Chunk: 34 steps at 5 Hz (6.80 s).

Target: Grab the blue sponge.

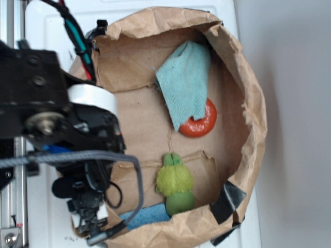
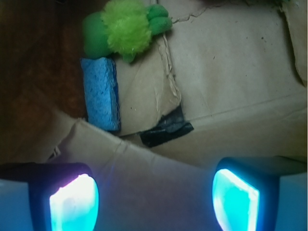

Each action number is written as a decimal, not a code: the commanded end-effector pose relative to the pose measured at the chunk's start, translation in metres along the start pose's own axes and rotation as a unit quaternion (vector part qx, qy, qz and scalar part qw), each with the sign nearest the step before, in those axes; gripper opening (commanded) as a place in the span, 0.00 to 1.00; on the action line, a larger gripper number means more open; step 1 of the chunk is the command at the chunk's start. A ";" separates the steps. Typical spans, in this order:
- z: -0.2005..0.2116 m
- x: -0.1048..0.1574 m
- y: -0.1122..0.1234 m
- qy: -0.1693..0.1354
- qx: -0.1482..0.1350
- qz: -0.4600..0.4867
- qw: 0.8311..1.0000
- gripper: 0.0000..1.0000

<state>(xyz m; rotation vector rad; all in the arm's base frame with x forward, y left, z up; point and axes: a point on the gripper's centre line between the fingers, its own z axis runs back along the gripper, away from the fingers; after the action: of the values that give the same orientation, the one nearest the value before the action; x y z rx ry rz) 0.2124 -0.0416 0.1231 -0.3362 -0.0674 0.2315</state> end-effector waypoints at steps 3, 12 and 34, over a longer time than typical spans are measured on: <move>-0.014 0.056 0.019 -0.025 0.048 0.051 0.997 1.00; -0.051 0.054 -0.043 0.007 0.016 0.008 1.000 1.00; -0.091 0.012 -0.047 0.023 -0.010 -0.031 0.999 0.00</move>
<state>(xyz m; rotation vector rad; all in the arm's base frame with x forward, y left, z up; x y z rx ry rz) 0.2474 -0.1101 0.0453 -0.3477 -0.0040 0.2016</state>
